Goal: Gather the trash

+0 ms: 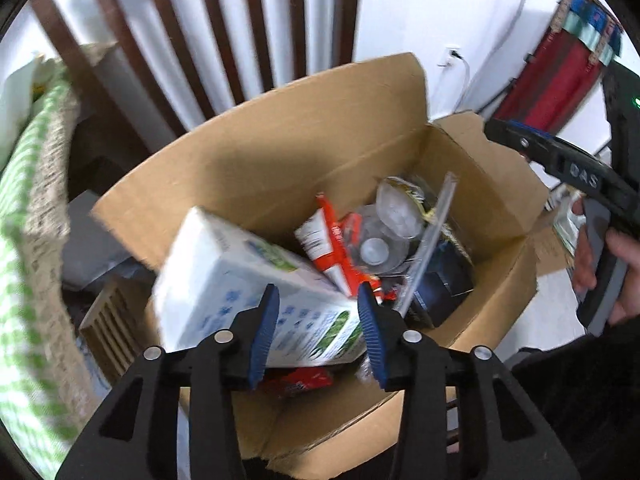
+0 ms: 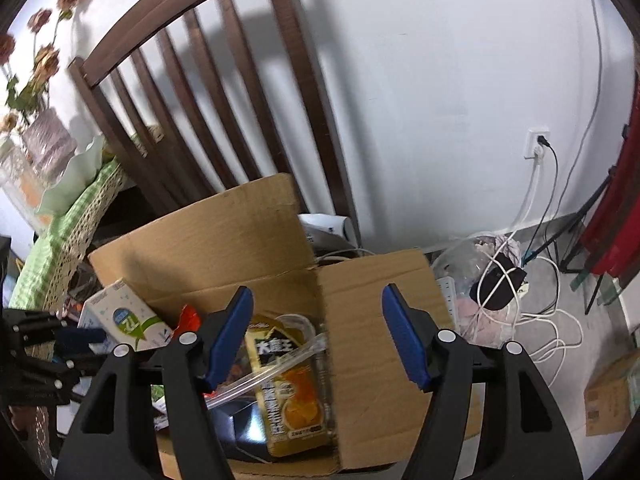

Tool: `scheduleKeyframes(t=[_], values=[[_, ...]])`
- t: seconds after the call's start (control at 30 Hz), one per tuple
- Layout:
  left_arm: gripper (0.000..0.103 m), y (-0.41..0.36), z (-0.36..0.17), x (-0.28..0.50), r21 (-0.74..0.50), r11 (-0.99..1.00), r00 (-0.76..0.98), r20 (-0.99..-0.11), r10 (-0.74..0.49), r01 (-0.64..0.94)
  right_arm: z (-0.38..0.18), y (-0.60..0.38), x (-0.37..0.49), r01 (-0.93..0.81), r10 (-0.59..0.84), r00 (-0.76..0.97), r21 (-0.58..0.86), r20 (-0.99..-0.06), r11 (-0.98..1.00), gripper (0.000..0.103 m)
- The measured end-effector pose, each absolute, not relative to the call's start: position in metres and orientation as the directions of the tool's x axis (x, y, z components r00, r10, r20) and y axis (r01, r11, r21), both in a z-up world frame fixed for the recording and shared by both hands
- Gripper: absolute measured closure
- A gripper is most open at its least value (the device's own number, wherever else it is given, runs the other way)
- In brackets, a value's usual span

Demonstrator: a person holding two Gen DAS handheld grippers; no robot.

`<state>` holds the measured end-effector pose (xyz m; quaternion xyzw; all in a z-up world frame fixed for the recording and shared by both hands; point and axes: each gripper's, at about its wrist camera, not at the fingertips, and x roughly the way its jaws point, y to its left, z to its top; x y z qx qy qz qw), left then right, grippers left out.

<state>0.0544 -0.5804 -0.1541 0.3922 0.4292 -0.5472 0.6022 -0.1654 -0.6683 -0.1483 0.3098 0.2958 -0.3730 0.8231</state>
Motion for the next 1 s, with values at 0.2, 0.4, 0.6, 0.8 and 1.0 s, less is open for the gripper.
scheduleKeyframes(t=[0.2, 0.4, 0.6, 0.8, 1.0], values=[[0.048, -0.565, -0.131, 0.061, 0.028, 0.189, 0.099, -0.921, -0.376, 0.982, -0.143, -0.650, -0.144, 0.761, -0.383, 0.541, 0.242, -0.749, 0.602, 0.035], [0.030, -0.534, -0.083, 0.080, 0.036, 0.308, 0.194, -0.843, -0.502, 0.951, -0.127, -0.625, -0.129, 0.725, -0.376, 0.552, 0.206, -0.744, 0.657, 0.033], [0.028, -0.496, -0.049, 0.092, 0.027, 0.388, 0.266, -0.771, -0.579, 0.921, -0.102, -0.606, -0.119, 0.705, -0.406, 0.576, 0.179, -0.709, 0.686, 0.033], [0.027, -0.452, -0.010, 0.106, 0.008, 0.468, 0.350, -0.675, -0.649, 0.884, -0.072, -0.585, -0.104, 0.679, -0.431, 0.608, 0.155, -0.667, 0.717, 0.031], [0.021, -0.400, 0.027, 0.120, -0.002, 0.547, 0.445, -0.580, -0.683, 0.837, -0.039, -0.552, -0.077, 0.631, -0.440, 0.661, 0.133, -0.608, 0.764, 0.029]])
